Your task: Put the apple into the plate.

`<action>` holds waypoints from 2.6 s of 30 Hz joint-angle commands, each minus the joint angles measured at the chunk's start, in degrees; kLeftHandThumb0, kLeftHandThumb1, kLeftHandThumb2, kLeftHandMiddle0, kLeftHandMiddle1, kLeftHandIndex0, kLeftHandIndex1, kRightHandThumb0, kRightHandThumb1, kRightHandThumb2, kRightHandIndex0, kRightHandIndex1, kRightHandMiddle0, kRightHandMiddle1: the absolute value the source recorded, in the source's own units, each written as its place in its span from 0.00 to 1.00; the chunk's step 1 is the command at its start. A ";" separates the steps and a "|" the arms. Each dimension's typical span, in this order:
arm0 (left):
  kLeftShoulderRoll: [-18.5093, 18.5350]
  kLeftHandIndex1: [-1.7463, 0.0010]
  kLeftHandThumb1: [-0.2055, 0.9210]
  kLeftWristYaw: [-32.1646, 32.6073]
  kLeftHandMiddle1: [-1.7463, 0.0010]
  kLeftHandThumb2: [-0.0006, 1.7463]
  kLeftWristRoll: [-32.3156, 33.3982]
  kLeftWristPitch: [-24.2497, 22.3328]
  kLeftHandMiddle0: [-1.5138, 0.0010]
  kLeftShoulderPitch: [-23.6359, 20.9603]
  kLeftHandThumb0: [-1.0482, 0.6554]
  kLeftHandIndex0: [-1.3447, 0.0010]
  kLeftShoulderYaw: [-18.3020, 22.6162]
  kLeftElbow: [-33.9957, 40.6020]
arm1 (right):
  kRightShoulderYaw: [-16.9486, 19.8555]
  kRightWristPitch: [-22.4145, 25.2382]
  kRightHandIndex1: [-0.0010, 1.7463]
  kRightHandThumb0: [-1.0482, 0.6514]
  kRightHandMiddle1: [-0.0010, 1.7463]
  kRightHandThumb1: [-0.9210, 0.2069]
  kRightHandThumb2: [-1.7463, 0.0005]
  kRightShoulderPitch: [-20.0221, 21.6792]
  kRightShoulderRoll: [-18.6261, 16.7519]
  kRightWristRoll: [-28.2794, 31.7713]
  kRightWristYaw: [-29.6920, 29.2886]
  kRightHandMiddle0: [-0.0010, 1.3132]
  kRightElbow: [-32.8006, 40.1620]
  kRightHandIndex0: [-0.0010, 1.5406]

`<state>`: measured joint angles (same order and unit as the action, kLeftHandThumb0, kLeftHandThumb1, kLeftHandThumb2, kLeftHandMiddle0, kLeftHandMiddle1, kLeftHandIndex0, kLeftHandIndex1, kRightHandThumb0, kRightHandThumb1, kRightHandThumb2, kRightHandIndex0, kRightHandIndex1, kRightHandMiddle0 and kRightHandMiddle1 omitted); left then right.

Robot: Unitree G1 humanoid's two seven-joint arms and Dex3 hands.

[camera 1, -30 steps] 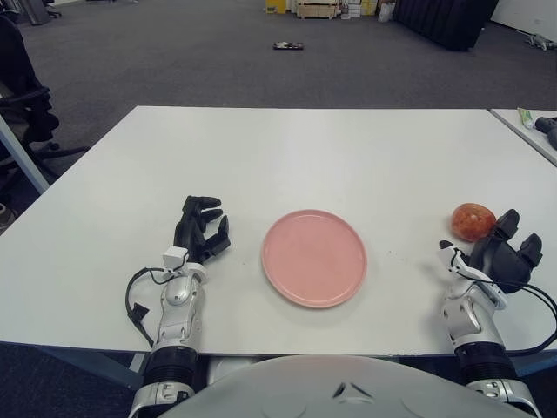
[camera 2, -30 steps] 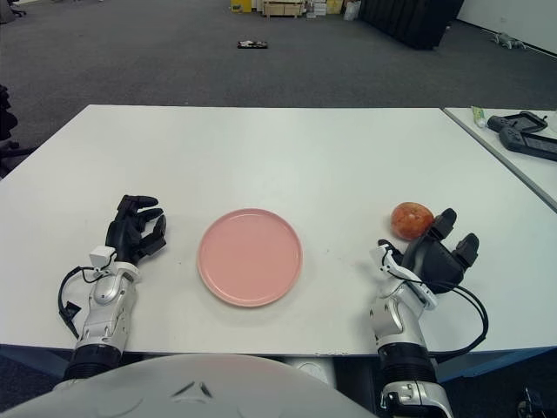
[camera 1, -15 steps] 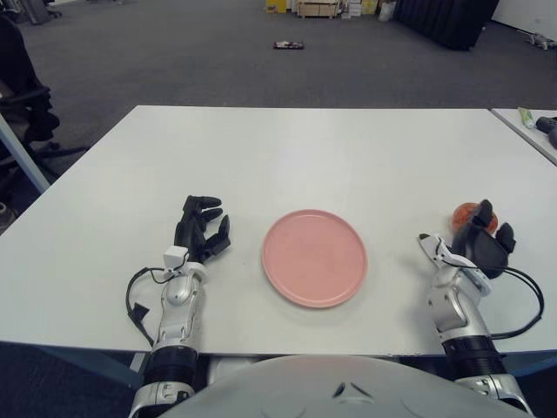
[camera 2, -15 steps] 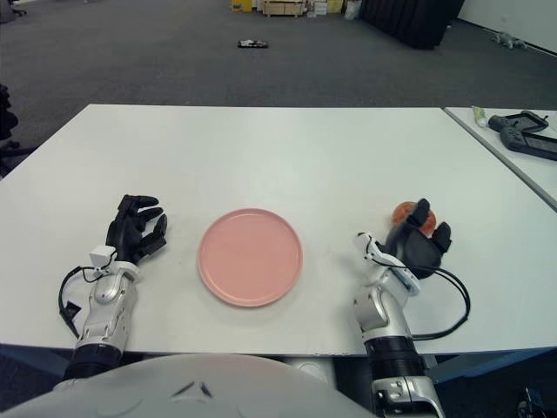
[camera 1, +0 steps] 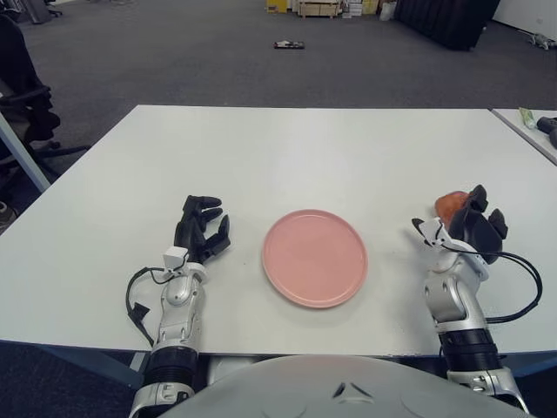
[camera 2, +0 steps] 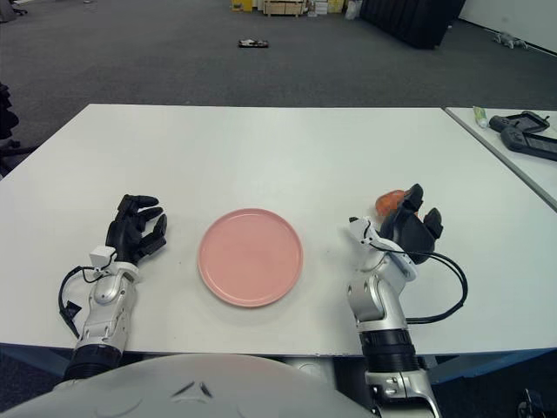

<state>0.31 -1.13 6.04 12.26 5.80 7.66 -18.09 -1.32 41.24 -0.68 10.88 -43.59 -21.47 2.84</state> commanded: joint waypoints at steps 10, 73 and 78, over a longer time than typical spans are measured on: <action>-0.30 0.00 0.75 0.68 0.18 0.48 -0.35 -3.46 0.68 1.66 0.61 0.78 -0.17 -1.35 | 3.30 -3.63 0.00 0.15 0.00 0.44 0.52 7.35 -0.05 2.92 -6.84 0.00 -10.28 0.00; -0.39 0.00 0.77 0.25 0.19 0.45 0.76 -3.41 0.69 2.55 0.61 0.79 0.48 -0.74 | 7.45 -21.84 0.30 0.23 0.48 0.52 0.43 31.41 4.51 19.04 -22.36 0.00 -54.92 0.00; -0.48 0.00 0.77 0.32 0.19 0.46 0.83 -3.39 0.69 2.99 0.61 0.79 0.61 -0.19 | 7.46 -22.61 0.40 0.23 0.57 0.54 0.41 32.04 4.38 20.17 -22.36 0.00 -55.94 0.00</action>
<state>0.00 -0.85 6.52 11.24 6.76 7.95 -16.74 6.29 19.60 29.68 15.07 -25.01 -43.93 -52.12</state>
